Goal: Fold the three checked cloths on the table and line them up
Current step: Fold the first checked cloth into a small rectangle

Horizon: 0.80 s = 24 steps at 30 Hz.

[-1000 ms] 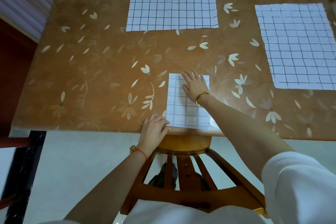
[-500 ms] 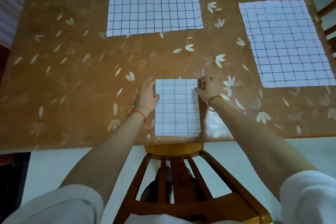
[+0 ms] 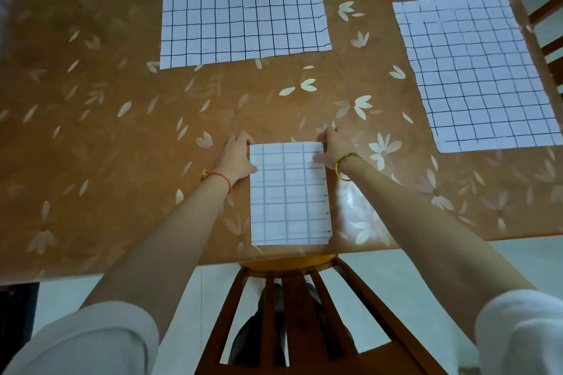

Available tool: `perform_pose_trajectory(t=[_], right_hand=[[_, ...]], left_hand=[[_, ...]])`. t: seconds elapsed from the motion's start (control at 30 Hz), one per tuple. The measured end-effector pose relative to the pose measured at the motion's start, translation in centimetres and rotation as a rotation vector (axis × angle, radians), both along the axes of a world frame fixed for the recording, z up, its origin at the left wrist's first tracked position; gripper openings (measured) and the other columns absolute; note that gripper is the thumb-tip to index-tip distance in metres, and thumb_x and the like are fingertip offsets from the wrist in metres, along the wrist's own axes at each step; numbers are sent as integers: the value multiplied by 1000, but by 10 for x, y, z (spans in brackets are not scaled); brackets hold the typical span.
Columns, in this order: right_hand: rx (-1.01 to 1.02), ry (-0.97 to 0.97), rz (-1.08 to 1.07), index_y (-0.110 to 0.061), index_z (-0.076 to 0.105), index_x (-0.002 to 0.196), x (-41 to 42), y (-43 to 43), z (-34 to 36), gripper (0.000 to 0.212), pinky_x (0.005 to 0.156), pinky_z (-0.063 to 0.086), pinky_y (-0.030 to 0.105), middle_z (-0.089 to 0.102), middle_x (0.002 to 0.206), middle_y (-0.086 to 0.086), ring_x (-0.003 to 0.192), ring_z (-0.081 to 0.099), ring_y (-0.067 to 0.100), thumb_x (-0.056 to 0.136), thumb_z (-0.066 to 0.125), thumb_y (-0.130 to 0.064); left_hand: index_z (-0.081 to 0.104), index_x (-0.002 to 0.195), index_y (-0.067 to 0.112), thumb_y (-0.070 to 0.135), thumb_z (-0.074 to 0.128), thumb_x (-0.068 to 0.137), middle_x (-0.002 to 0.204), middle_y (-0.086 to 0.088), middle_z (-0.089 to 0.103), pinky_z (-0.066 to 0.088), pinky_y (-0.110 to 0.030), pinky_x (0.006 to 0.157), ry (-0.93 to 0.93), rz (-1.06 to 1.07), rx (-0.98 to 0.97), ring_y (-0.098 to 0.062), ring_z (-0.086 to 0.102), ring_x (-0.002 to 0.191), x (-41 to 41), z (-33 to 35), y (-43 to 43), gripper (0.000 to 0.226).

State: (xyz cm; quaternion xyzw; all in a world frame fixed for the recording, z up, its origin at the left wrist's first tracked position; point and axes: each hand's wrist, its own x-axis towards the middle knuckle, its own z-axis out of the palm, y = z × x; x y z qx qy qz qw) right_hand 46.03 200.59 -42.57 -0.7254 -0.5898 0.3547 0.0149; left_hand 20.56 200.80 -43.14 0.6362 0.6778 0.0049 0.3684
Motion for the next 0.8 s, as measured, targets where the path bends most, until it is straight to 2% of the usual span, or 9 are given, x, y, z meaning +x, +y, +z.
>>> perform_pose_trajectory(t=[0.13, 0.23, 0.33, 0.4, 0.53, 0.67, 0.7, 0.77, 0.8], right_hand=[[111, 186, -31, -12, 43, 88, -1, -3, -2, 28, 70, 44, 31, 61, 101, 11, 80, 54, 21, 73, 63, 1], [104, 349, -130, -9, 40, 99, -1, -8, 1, 36, 69, 42, 24, 58, 98, 0, 73, 50, 8, 73, 59, 7], [62, 302, -96, -3, 51, 106, 4, -11, 1, 35, 67, 42, 20, 55, 91, 0, 74, 50, 12, 74, 64, 2], [46, 244, -38, 0, 59, 84, 6, -12, 4, 10, 60, 37, 25, 52, 75, 5, 69, 46, 17, 75, 64, -1], [116, 321, -75, -12, 39, 60, 7, -17, 11, 34, 55, 25, 23, 34, 59, 1, 58, 32, 13, 81, 65, -7], [152, 432, -164, -3, 48, 67, 10, -24, 19, 29, 53, 27, 14, 33, 60, 2, 55, 30, 11, 85, 68, -15], [162, 460, -194, -3, 57, 73, 10, -25, 21, 22, 56, 31, 13, 37, 63, 4, 56, 32, 11, 85, 69, -17], [175, 544, -262, -22, 71, 83, 8, -28, 26, 2, 66, 40, 18, 48, 68, 3, 61, 42, 11, 85, 70, -21], [191, 585, -289, -30, 72, 84, 6, -30, 29, 9, 71, 43, 21, 52, 70, 2, 65, 46, 11, 84, 70, -21]], left_hand=[[44, 100, 23, 7, 86, 64, 116, -7, 45, 49, -44, 87, 38, -29, 3, -27, 51, 101, 4, 5, 4, 57], [43, 100, 21, 4, 85, 64, 113, -4, 45, 50, -44, 85, 25, -11, 38, -27, 53, 99, 5, 5, 1, 59], [43, 125, 21, 4, 84, 63, 123, -6, 48, 50, -46, 92, -28, 15, 44, -29, 53, 112, 3, 4, -5, 76], [43, 135, 21, 6, 83, 66, 127, -8, 48, 49, -46, 95, -20, 36, 33, -28, 52, 116, 2, 4, -9, 81], [59, 103, 23, 2, 81, 68, 113, -3, 43, 53, -42, 86, -55, 123, 109, -22, 55, 97, 0, 9, -19, 45], [57, 106, 14, 6, 83, 70, 106, 4, 49, 47, -28, 90, -205, 263, 148, -15, 50, 102, -3, 16, -32, 46], [56, 108, 14, 8, 84, 71, 103, 5, 53, 48, -27, 87, -276, 308, 117, -14, 54, 101, -4, 18, -35, 48], [56, 113, 13, 6, 80, 78, 94, 3, 62, 49, -19, 66, -430, 357, -10, -11, 60, 82, -3, 26, -43, 43], [59, 113, 9, 4, 76, 81, 85, 1, 65, 46, -17, 54, -480, 359, -62, -9, 60, 67, -2, 29, -48, 37]])
